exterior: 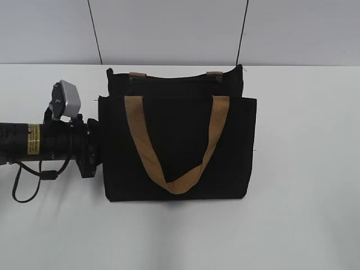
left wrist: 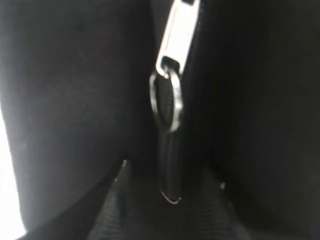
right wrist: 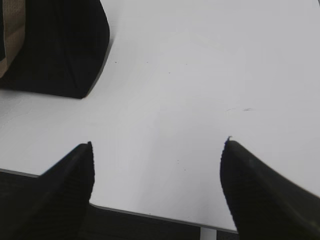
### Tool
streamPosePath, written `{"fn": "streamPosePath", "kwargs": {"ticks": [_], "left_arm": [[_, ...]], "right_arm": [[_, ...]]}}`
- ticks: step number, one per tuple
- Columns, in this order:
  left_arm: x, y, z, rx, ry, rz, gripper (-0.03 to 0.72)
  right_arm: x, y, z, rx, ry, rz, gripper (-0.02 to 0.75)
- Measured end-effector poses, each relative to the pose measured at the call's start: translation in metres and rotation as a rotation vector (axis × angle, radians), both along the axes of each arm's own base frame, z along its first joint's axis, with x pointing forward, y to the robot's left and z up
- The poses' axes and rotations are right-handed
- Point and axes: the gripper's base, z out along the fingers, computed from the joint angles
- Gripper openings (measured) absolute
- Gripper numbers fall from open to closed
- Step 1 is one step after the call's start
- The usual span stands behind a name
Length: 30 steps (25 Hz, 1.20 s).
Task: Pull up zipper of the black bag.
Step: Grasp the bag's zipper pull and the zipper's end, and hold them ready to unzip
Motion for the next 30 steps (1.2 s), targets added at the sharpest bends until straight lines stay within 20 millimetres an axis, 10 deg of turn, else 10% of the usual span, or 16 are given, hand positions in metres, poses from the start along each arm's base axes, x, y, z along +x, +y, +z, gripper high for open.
{"fn": "streamPosePath", "kwargs": {"ticks": [5, 23, 30], "left_arm": [[0.004, 0.000, 0.002, -0.022, 0.002, 0.053, 0.027], [-0.033, 0.036, 0.154, 0.159, -0.365, 0.420, 0.025], [-0.047, 0.035, 0.165, 0.159, -0.319, 0.387, 0.025]], "right_arm": [[0.000, 0.000, 0.000, 0.000, 0.000, 0.000, 0.596], [0.000, 0.000, 0.000, 0.005, 0.000, 0.003, 0.596], [0.009, 0.007, 0.020, 0.163, -0.109, 0.020, 0.596]]}}
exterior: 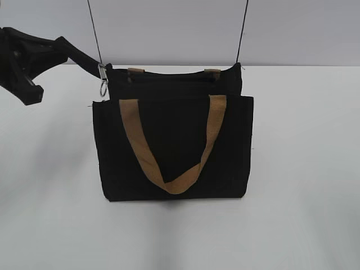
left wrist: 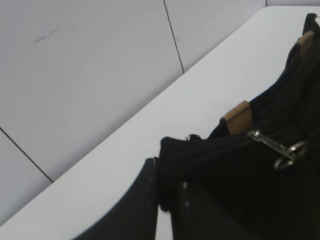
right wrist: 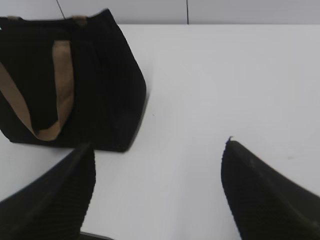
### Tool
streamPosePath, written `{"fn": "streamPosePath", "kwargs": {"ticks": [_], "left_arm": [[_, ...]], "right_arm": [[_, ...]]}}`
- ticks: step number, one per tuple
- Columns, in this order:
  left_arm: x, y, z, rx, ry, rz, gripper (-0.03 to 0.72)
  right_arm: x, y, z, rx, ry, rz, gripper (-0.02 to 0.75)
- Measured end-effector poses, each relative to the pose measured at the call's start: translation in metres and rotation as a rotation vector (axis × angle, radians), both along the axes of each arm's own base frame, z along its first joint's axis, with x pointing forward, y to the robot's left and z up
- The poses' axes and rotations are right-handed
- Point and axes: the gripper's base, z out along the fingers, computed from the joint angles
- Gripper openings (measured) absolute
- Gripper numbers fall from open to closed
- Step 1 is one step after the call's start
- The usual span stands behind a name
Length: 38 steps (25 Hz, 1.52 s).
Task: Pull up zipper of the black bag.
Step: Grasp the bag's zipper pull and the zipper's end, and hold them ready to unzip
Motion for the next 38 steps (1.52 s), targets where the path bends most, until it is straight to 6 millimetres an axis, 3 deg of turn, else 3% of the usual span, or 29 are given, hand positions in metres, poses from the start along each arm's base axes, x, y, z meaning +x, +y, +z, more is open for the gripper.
{"fn": "streamPosePath", "kwargs": {"ticks": [4, 11, 16, 21, 25, 31, 38], "left_arm": [[-0.002, -0.001, 0.000, 0.007, 0.013, -0.012, 0.025], [-0.004, -0.002, -0.004, 0.029, 0.037, -0.043, 0.025], [0.000, -0.004, -0.012, 0.023, 0.066, -0.057, 0.025], [0.002, -0.005, -0.017, 0.014, 0.086, -0.076, 0.025], [0.004, -0.006, -0.019, -0.005, 0.100, -0.065, 0.025], [0.011, -0.005, -0.025, -0.049, 0.131, -0.032, 0.025], [0.016, -0.005, -0.020, -0.105, 0.124, -0.008, 0.025]], "right_arm": [[0.032, 0.009, 0.013, 0.002, 0.029, 0.114, 0.571], [0.111, 0.023, 0.045, 0.075, 0.167, 0.281, 0.499], [0.166, 0.044, 0.050, 0.076, 0.238, 0.381, 0.487], [0.196, 0.098, 0.048, 0.052, 0.210, 0.459, 0.484], [0.218, 0.152, 0.033, 0.007, 0.252, 0.517, 0.476], [0.249, 0.228, 0.013, -0.064, 0.264, 0.622, 0.330], [0.280, 0.262, -0.008, -0.083, 0.284, 0.631, 0.270]]}}
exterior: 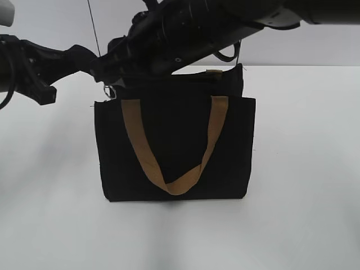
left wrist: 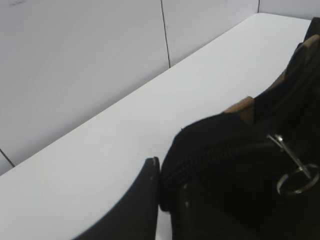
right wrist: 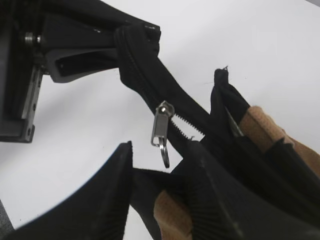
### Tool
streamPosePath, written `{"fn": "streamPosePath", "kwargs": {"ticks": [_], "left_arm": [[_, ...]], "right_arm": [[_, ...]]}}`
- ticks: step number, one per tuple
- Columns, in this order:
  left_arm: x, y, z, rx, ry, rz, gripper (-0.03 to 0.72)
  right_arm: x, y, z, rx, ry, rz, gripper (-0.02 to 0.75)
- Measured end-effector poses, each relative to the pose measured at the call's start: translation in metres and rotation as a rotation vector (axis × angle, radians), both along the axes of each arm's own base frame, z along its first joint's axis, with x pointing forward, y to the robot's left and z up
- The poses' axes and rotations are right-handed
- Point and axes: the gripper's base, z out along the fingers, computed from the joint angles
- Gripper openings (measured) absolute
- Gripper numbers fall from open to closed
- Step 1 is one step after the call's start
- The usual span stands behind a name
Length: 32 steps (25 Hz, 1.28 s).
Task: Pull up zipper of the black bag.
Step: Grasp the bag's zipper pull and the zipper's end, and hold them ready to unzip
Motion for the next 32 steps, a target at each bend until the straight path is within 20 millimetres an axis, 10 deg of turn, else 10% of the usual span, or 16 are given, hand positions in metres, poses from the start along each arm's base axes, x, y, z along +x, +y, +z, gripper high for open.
{"fn": "streamPosePath", "kwargs": {"ticks": [32], "left_arm": [[0.007, -0.006, 0.000, -0.147, -0.001, -0.029, 0.025]], "right_arm": [[0.014, 0.022, -0.040, 0.034, 0.073, -0.090, 0.148]]}}
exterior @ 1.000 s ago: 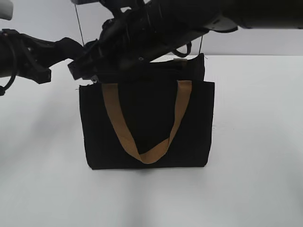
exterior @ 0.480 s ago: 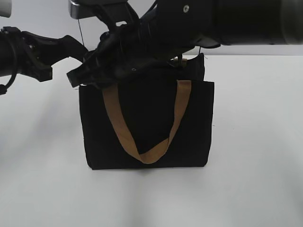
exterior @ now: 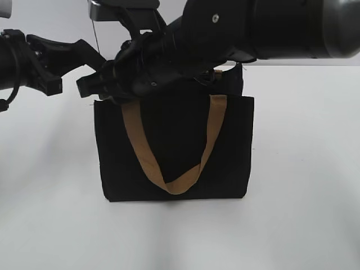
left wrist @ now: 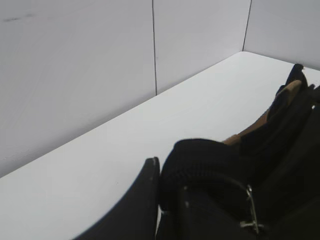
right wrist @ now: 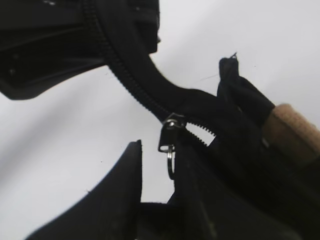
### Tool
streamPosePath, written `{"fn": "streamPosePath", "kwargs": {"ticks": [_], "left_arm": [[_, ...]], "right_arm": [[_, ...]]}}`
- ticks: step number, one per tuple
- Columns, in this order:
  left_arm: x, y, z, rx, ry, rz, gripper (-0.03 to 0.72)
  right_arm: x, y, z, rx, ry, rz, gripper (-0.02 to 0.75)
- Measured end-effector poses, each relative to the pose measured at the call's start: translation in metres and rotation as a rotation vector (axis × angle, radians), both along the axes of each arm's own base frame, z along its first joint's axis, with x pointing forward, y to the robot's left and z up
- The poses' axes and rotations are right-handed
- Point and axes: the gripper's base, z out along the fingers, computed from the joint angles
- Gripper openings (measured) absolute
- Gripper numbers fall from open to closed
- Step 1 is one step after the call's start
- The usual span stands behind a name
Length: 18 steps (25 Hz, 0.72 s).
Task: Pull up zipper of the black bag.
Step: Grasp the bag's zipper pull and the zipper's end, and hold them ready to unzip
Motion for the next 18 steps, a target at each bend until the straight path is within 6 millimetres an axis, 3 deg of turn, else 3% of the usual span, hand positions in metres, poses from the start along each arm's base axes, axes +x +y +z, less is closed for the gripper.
{"fn": "streamPosePath", "kwargs": {"ticks": [4, 12, 14, 18], "left_arm": [[-0.0004, -0.0006, 0.0008, -0.007, -0.005, -0.008, 0.025], [-0.0006, -0.0009, 0.0011, -0.010, -0.007, -0.011, 0.025], [-0.0006, -0.0009, 0.0011, -0.010, -0.007, -0.011, 0.025], [-0.0007, -0.0010, 0.0013, -0.012, -0.008, -0.012, 0.025]], "right_arm": [[0.0019, 0.0010, -0.0033, 0.006, 0.001, -0.013, -0.003], [0.0022, 0.0010, -0.0032, 0.014, 0.007, -0.023, -0.015], [0.0021, 0.0010, -0.0032, 0.017, 0.012, -0.026, 0.003], [0.0019, 0.0010, -0.0034, 0.019, 0.018, -0.029, 0.161]]}}
